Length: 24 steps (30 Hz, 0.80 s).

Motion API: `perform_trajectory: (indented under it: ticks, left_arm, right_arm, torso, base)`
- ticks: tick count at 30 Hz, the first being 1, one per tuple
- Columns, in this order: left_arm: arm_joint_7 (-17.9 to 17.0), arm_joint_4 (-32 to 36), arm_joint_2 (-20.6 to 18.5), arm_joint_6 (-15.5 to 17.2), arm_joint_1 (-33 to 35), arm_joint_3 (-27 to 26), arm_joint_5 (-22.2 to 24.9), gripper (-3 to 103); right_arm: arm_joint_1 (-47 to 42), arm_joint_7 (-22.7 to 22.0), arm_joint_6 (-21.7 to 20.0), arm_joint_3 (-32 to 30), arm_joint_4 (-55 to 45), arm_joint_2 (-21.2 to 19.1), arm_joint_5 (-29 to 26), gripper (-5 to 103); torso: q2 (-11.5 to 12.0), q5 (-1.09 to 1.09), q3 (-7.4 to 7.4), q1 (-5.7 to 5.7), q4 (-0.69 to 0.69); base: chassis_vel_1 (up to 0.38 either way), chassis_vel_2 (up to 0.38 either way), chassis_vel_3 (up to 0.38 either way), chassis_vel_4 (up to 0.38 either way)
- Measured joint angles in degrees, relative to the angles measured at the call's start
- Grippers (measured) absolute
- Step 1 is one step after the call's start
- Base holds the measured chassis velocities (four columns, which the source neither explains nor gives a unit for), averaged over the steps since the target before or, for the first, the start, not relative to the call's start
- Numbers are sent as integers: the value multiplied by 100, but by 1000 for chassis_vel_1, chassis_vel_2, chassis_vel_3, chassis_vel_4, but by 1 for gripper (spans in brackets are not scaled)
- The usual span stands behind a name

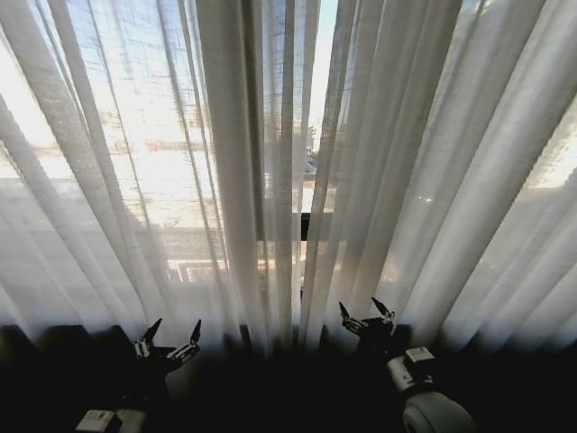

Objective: Open the curtains by pulling them apart, changing their state from closed to fully open.

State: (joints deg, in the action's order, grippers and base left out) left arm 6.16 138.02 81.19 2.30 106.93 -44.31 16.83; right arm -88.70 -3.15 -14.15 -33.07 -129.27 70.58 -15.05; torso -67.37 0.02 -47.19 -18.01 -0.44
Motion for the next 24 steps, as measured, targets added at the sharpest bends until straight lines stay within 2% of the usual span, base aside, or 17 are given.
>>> perform_trajectory:
  ticks: [9, 12, 15, 18, 24]
  left_arm:
    - [1, -32, 87, -62, 58, -3, -27, 100]
    - [-2, -81, 92, -127, 96, -49, -19, 100]
    - [-4, -149, 78, -154, 80, -89, -14, 100]
    - [-14, -207, 112, -172, 39, -136, -69, 100]
    - [-22, -173, 82, -172, 62, -156, -126, 100]
  right_arm:
    - [396, -148, -236, 320, 354, -130, -488, 100]
    - [1008, -341, -356, 721, 907, -172, -684, 100]
    - [1296, -371, -361, 917, 1207, -178, -721, 100]
    - [1951, -457, -364, 1321, 1848, -172, -777, 100]
    - [2719, -700, -364, 1591, 2419, -73, -764, 100]
  torso:
    - [-2, 1, 2, 6, -1]
    - [-3, 0, 2, 7, 0]
    - [-3, 0, 2, 7, 2]
    - [0, -1, 0, 2, 0]
    - [-1, 0, 0, 2, 2]
  base:
    - [-14, 33, 14, -34]
    - [0, -19, -3, 15]
    - [0, 0, 0, 0]
    - [0, 0, 0, 0]
    - [0, 0, 0, 0]
